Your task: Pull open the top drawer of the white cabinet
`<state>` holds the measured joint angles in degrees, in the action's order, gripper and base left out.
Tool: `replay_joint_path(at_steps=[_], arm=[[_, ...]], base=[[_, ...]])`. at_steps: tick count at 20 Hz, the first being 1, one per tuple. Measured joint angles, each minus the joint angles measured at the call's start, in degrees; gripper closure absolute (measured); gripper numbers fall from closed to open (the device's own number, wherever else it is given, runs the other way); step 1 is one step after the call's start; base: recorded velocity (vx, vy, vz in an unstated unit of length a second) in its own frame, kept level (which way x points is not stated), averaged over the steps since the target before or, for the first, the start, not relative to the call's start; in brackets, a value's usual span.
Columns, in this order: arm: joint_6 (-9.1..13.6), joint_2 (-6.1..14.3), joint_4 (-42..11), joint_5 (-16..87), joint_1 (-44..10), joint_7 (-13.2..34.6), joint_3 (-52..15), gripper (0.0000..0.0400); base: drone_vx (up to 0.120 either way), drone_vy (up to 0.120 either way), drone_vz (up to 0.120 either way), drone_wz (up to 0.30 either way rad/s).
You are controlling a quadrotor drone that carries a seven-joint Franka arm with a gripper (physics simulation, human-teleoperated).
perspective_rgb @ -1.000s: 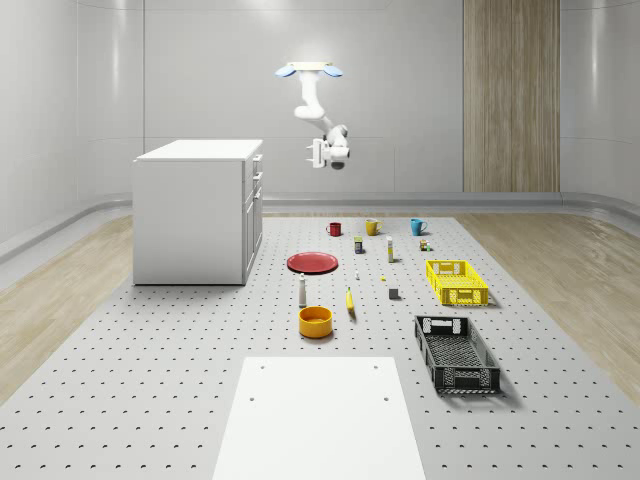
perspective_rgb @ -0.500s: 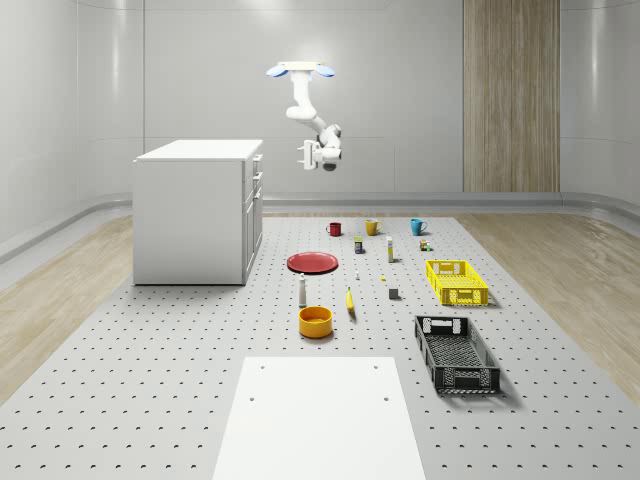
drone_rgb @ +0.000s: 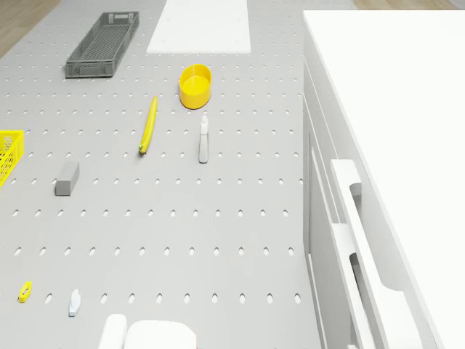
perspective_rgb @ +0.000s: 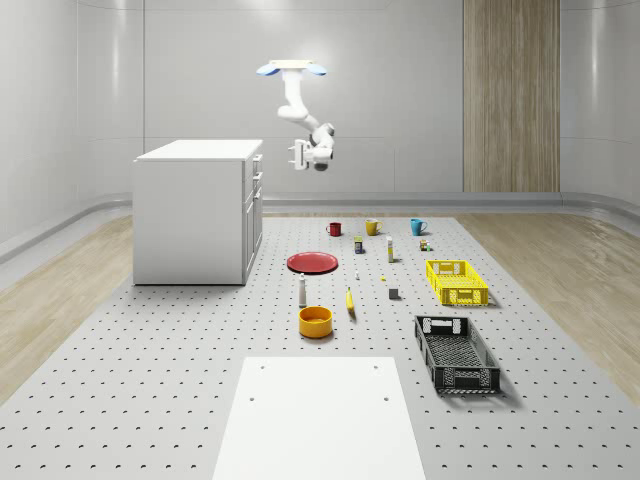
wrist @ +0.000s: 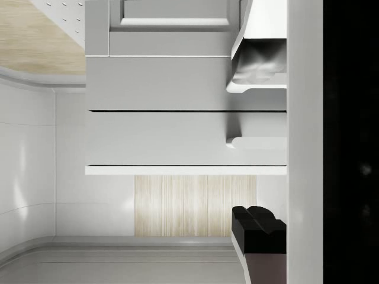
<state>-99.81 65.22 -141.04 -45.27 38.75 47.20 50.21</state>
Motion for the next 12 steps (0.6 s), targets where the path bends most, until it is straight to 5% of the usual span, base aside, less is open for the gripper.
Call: replay_joint_path(at_steps=[3, 12], arm=[[-0.25, 0.3, -0.04, 0.25, 0.26, 0.21, 0.07, 0.0095], [-0.92, 1.12, -0.14, 0.94, 0.97, 0.78, 0.27, 0.0095]], base=[[0.12, -0.093, 0.0, 0.0], [0.12, 0.0, 0.0, 0.0]])
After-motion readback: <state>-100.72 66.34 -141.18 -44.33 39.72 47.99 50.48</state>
